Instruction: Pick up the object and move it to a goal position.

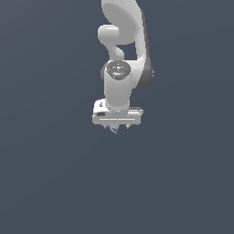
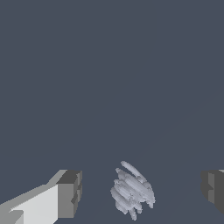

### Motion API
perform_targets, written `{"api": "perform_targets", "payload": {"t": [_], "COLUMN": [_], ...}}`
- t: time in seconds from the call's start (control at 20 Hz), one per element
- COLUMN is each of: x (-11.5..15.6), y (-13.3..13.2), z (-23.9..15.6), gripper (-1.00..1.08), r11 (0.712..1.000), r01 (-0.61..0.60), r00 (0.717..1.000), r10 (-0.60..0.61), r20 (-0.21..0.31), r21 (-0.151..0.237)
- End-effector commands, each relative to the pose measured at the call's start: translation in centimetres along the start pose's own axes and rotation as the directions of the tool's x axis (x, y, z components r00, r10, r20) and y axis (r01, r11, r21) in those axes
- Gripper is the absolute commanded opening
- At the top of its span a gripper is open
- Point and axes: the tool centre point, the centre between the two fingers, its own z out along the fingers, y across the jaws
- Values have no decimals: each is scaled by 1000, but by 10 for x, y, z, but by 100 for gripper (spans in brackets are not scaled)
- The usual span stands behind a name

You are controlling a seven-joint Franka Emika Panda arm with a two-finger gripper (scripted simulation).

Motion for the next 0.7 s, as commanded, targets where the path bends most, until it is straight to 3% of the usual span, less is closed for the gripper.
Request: {"api": "perform_targets", "payload": {"t": [0.0,0.65], "x": [0,10], "y": [0,17], "z": [0,-11], "gripper": [100,100], "r11": [1000,1000], "r01": [0,-12], "r00": [1000,999], "r10": [0,11], "r20": [0,-35], "r21": [0,-15]}}
